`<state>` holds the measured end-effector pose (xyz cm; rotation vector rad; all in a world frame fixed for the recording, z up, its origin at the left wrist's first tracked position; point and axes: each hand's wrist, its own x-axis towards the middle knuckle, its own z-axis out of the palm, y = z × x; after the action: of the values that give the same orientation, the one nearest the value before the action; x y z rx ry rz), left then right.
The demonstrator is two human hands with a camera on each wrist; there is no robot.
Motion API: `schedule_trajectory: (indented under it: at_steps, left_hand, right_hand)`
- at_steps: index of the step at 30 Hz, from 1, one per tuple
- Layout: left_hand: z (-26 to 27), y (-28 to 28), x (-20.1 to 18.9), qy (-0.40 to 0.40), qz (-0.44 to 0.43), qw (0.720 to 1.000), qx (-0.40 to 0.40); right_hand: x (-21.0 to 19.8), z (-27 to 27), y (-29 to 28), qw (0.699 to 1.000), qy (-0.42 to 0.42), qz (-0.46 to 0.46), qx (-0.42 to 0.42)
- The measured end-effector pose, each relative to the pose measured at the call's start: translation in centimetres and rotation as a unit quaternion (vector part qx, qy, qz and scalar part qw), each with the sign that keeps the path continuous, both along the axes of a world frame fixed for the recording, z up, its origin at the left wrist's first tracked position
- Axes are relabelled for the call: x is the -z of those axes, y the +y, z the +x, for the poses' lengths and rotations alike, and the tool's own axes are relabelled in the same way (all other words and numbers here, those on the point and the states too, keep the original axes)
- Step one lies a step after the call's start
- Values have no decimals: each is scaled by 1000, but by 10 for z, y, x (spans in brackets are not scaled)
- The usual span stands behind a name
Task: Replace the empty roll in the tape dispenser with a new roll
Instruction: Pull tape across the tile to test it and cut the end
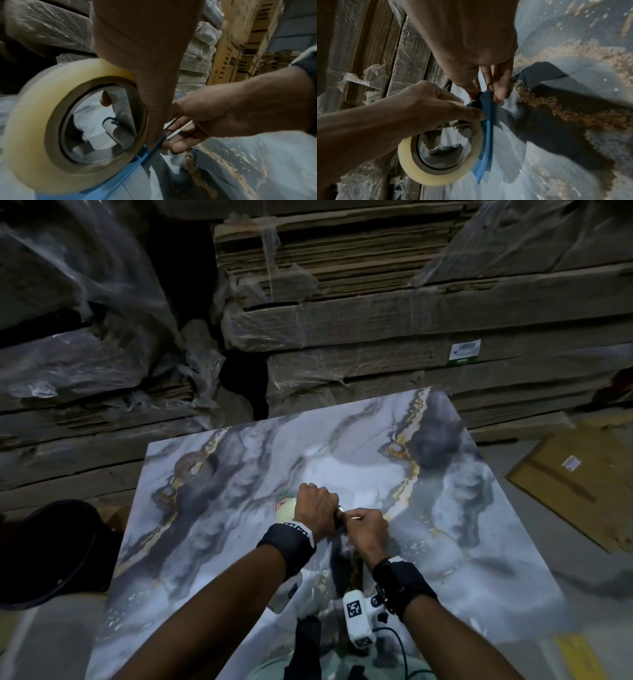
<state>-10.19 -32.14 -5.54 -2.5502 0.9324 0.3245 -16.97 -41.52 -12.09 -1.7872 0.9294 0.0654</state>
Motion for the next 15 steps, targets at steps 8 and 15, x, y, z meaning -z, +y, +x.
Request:
schedule_trajectory:
  at_steps: [8,15]
  left_hand:
    - [0,-3,5,6,-6,1000,-23]
    - [1,-7,3,27,-10,999,-40]
  right_hand:
    - [8,6,-9,999,-22,38,-31]
    - [18,6,-19,992,-67,103,-15]
